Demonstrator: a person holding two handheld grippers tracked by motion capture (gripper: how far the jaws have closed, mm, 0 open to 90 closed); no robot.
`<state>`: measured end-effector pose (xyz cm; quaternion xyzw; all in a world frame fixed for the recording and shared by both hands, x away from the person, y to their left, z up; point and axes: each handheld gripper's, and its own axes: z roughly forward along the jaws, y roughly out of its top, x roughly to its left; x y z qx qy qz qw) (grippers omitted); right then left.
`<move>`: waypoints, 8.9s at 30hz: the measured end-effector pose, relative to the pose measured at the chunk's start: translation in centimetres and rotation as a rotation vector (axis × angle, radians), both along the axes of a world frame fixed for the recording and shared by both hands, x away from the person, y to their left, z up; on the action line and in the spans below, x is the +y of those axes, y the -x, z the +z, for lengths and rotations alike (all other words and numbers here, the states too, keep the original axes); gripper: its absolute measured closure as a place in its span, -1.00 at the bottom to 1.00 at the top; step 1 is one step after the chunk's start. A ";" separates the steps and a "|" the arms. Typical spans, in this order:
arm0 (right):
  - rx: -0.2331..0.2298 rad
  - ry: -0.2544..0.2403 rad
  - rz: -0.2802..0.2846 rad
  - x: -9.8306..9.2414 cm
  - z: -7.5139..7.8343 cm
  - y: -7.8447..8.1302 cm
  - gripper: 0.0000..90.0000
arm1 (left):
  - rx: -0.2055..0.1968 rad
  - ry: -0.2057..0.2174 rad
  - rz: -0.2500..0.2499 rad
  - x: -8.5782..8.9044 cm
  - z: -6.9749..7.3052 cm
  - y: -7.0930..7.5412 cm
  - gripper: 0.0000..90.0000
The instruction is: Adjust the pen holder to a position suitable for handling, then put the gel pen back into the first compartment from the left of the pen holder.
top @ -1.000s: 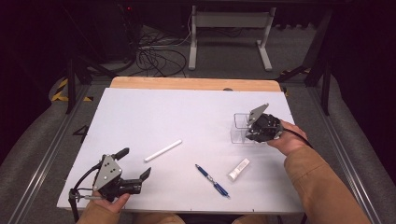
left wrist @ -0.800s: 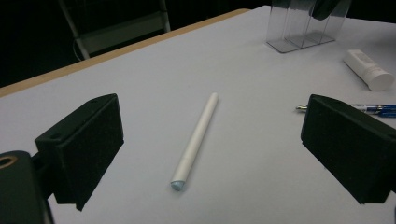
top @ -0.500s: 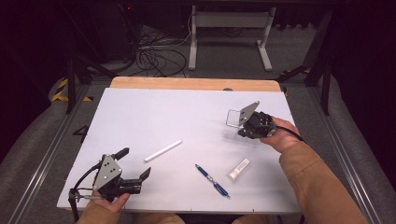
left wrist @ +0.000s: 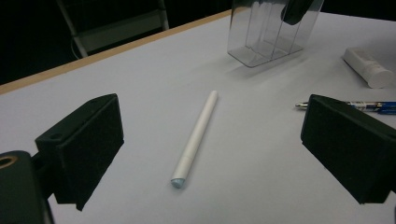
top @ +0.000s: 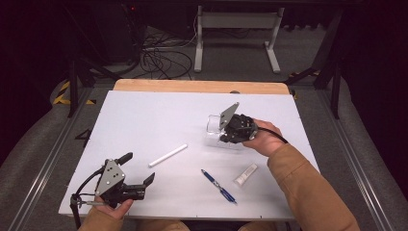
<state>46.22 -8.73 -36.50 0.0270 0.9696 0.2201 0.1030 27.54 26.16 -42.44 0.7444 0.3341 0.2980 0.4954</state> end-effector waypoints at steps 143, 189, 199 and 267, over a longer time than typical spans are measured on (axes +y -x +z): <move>0.045 -0.335 -0.439 -0.6 -0.9 10.9 -0.06 | -0.003 0.002 -0.004 -0.2 0.1 0.0 -0.86; 0.202 0.002 -0.631 4.2 -6.9 10.6 0.71 | -0.003 -0.002 -0.001 -0.2 0.1 0.0 -0.85; 0.189 0.005 -0.647 4.4 -7.0 10.7 0.77 | -0.003 -0.004 -0.002 -0.2 0.1 0.0 -0.85; 0.087 -0.479 -0.447 1.2 1.0 11.9 0.77 | -0.003 -0.008 -0.005 -0.3 0.1 0.0 -0.85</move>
